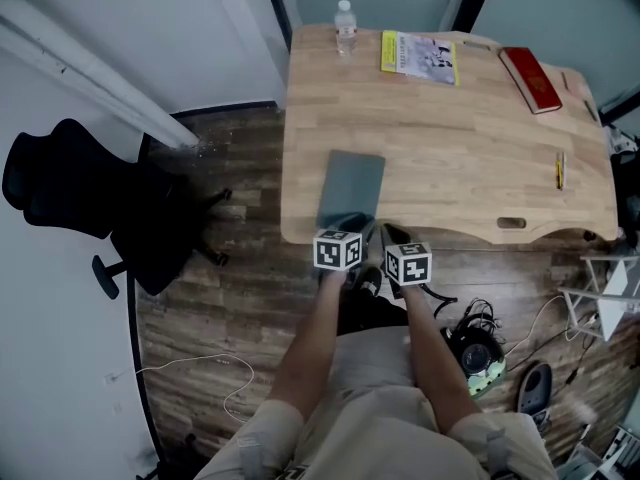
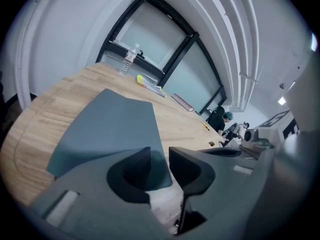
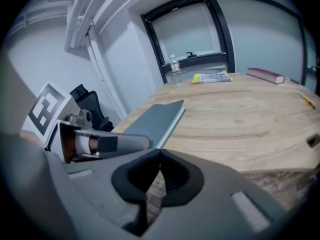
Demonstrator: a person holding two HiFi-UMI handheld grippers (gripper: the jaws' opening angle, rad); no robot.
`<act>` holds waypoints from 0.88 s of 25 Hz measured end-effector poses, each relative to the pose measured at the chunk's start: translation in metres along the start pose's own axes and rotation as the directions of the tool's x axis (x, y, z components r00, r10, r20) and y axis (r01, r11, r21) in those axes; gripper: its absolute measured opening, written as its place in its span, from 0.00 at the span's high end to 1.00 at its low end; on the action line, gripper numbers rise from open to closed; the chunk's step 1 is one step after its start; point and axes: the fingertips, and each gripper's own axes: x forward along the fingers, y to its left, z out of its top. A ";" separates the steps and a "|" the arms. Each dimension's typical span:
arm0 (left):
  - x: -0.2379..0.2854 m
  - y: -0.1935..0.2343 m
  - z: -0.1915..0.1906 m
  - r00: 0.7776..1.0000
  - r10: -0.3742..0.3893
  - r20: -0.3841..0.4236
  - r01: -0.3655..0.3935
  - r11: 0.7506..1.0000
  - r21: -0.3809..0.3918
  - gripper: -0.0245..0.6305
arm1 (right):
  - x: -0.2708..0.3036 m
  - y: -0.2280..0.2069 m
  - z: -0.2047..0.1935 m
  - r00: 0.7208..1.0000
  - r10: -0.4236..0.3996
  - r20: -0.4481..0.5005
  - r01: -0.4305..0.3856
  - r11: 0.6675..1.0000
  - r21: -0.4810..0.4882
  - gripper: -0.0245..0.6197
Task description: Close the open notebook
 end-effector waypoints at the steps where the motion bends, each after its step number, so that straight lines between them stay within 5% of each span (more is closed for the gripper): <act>1: -0.007 -0.002 0.004 1.000 0.016 0.023 -0.016 1.000 0.005 0.78 | -0.005 0.002 0.005 1.000 -0.004 0.022 0.004 1.000 -0.006 0.96; 10: -0.121 -0.006 0.005 0.953 0.214 0.216 -0.231 0.972 0.053 0.78 | -0.048 0.055 0.027 0.987 0.038 0.156 -0.016 0.990 -0.138 0.96; 22: -0.218 -0.013 -0.034 0.906 0.278 0.319 -0.314 0.947 0.066 0.78 | -0.094 0.079 -0.006 0.975 0.036 0.218 0.002 0.986 -0.169 0.96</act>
